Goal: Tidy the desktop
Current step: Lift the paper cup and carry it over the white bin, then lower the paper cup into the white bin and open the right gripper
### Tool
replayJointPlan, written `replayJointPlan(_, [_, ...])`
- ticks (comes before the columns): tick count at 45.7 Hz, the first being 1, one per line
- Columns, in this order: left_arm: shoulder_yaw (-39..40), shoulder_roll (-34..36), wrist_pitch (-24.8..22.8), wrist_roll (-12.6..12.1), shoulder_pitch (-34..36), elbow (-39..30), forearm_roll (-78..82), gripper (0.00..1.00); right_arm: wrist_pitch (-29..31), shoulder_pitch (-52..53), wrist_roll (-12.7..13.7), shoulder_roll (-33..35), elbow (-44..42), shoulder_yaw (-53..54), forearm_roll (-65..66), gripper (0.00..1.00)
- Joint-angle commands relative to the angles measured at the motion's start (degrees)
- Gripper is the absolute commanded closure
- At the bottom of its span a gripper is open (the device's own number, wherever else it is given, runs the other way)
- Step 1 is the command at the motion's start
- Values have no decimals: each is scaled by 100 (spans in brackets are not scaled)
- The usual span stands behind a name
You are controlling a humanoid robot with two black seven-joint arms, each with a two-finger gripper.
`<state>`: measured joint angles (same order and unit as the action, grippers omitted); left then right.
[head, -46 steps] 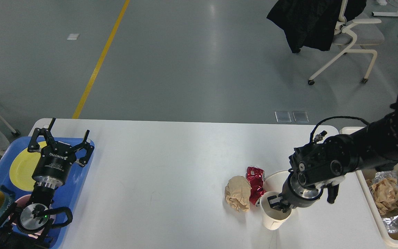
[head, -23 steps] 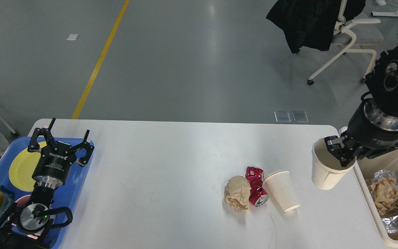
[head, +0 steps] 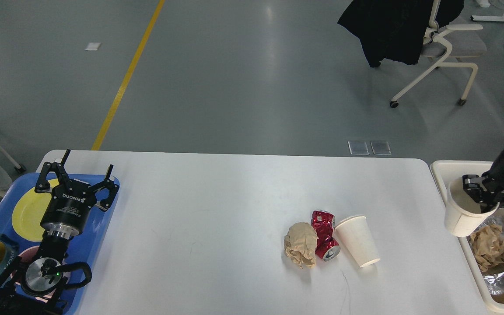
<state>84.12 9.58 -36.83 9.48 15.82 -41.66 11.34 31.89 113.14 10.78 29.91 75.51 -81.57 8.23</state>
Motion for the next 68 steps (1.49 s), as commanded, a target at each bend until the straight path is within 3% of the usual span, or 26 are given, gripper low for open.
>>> replayJointPlan(1, [-1, 0, 0, -8, 0, 0, 0, 4, -43, -1555, -6, 121, -1414, 237, 3, 100])
replayJointPlan(13, [-1, 0, 0, -8, 0, 0, 0, 4, -1149, -4281, 56, 16, -3384, 1372, 12, 100])
replayJointPlan(23, [-1, 0, 0, -8, 9, 0, 0, 4, -2143, -5407, 161, -345, -4431, 1477, -5, 100])
replayJointPlan(38, [-1, 0, 0, -8, 9, 0, 0, 4, -2328, -7164, 399, -591, -6231, 1469, 12, 100])
replayJointPlan(68, [-1, 0, 0, -8, 9, 0, 0, 4, -2434, -7649, 390, -785, -6330, 1864, 12, 100])
